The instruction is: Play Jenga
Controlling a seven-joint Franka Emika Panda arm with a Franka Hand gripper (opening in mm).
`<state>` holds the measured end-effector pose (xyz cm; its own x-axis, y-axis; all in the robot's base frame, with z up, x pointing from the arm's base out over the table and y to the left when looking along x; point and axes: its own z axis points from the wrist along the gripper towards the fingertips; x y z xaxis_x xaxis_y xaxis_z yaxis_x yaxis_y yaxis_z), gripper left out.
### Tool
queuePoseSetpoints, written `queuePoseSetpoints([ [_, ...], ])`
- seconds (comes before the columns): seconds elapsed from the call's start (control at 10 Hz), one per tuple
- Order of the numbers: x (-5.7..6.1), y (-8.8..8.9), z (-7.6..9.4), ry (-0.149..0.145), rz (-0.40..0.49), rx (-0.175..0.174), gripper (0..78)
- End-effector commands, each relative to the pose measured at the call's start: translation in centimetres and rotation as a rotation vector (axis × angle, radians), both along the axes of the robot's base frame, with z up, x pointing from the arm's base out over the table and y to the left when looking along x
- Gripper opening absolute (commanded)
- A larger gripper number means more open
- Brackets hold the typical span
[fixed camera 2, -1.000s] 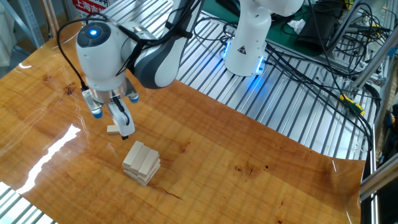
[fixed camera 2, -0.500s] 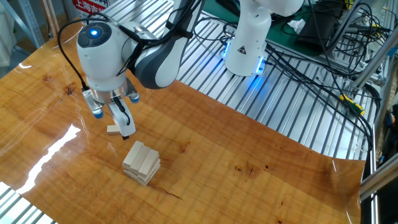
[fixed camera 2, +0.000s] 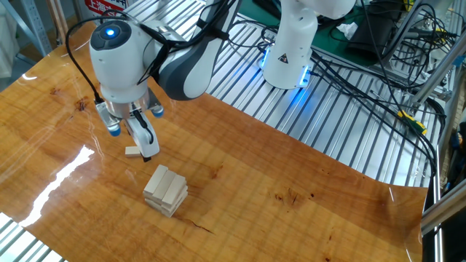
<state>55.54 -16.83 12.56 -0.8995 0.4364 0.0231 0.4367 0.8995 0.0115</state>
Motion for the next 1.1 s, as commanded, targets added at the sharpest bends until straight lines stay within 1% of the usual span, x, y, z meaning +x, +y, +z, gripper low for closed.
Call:
queuePoseSetpoints([
  [0.1,0.08,-0.05,0.13,-0.003,0.006,0.0,77.3],
  [0.2,0.04,-0.02,0.21,-0.012,0.013,0.004,77.3],
  [0.4,-0.11,0.1,0.46,-0.012,0.022,0.012,77.3],
  [0.7,-0.46,0.3,0.8,-0.016,0.045,0.01,77.3],
  [0.9,-0.4,0.31,0.89,-0.019,0.046,0.008,77.3],
  [1.0,-0.36,0.3,0.91,-0.024,0.049,0.008,77.3],
  [1.1,-0.32,0.28,0.93,-0.037,0.05,0.007,77.3],
])
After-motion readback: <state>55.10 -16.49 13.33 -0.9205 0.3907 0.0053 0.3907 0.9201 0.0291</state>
